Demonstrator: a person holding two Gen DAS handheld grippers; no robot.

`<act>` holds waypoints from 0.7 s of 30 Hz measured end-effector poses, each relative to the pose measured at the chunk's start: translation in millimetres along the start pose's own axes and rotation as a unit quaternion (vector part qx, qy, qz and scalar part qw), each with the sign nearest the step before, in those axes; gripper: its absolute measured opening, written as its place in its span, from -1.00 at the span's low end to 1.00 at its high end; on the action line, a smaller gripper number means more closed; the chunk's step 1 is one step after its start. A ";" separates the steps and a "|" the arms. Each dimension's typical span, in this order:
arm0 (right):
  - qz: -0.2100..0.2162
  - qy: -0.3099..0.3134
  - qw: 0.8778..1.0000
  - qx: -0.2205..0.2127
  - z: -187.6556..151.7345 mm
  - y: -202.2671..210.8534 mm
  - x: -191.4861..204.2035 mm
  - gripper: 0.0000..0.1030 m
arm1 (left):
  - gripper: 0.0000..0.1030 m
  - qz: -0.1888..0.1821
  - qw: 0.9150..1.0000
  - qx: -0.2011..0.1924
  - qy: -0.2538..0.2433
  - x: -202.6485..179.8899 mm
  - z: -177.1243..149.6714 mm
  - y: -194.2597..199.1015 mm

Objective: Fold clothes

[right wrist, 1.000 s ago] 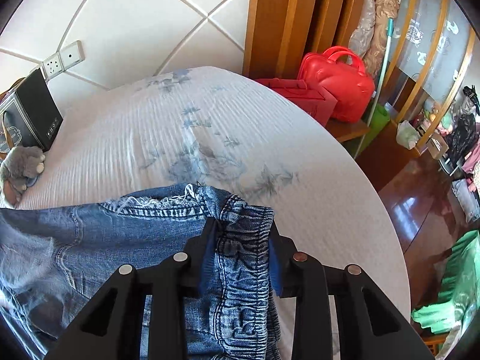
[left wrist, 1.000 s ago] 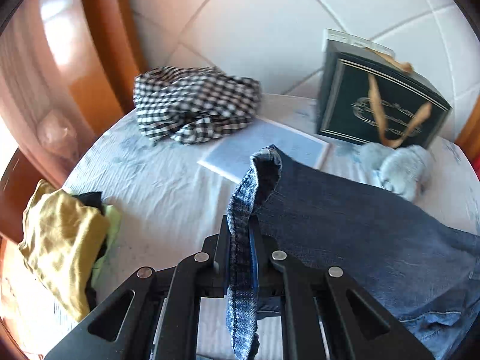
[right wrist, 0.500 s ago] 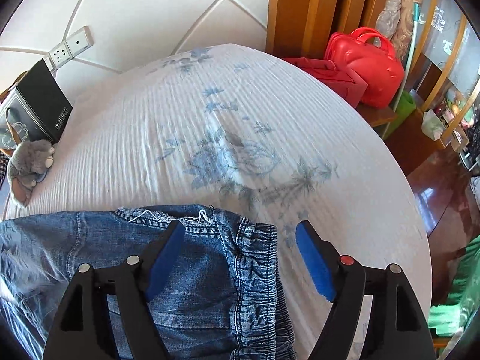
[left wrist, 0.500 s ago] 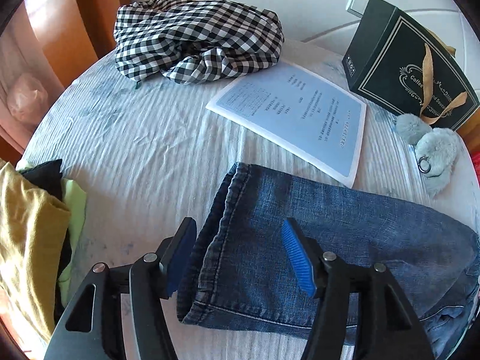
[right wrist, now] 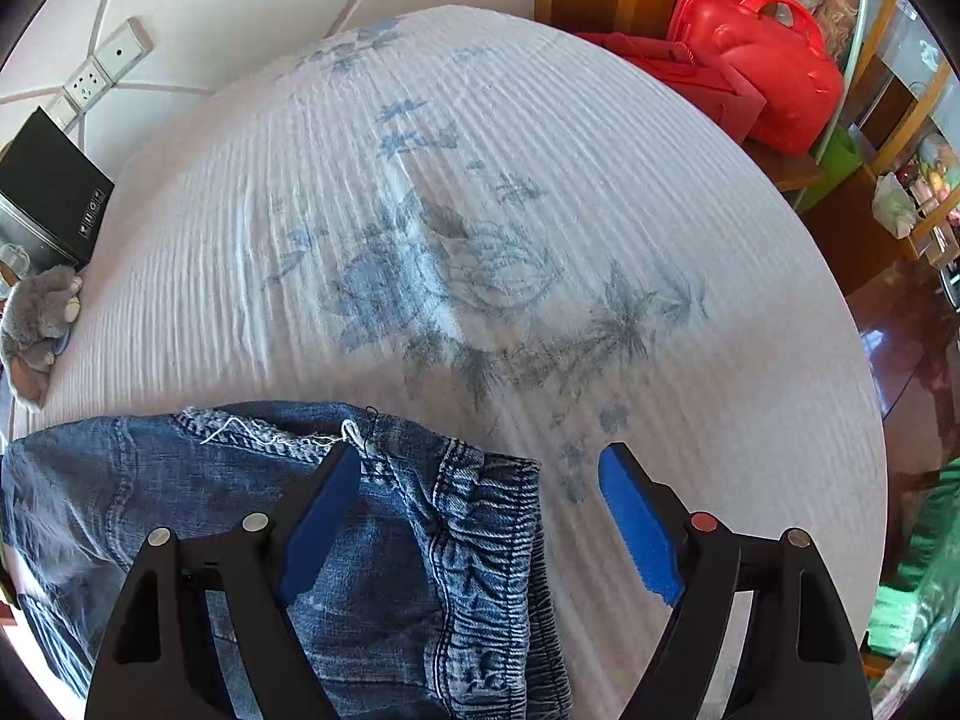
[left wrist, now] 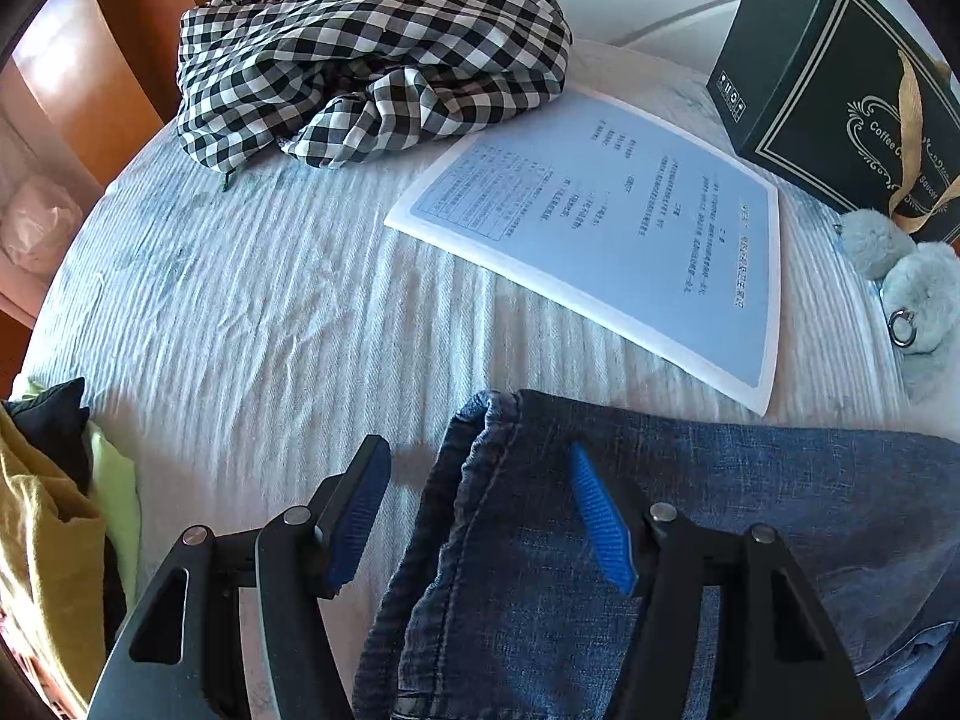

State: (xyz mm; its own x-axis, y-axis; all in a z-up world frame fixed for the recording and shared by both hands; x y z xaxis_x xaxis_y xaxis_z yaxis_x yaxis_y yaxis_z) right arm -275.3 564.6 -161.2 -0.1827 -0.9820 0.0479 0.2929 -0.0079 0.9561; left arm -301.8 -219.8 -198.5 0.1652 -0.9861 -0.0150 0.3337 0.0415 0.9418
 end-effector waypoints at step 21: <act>0.077 0.042 0.979 -0.182 -188.6 162.8 -26.3 -0.38 | -0.94 0.000 0.983 -0.171 -0.069 40.8 -125.6 185.8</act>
State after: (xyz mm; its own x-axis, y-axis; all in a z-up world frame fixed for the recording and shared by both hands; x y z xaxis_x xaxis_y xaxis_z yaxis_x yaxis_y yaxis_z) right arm -45.8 553.5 -61.3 -0.0365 -0.9887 0.1453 0.6282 0.0904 0.7728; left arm -116.6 -232.2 -66.3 0.0461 -0.9975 0.0537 0.6295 0.0707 0.7738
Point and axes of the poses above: each gripper's, at about its wrist camera, not at the fingertips, and y roughly against the way its jaws point, x to its left, z to its top, the point moved 3 cm from there along -y, roughly the way its jaws point, and after that the axes turned 1 degree about y, right-handed, at the moved point
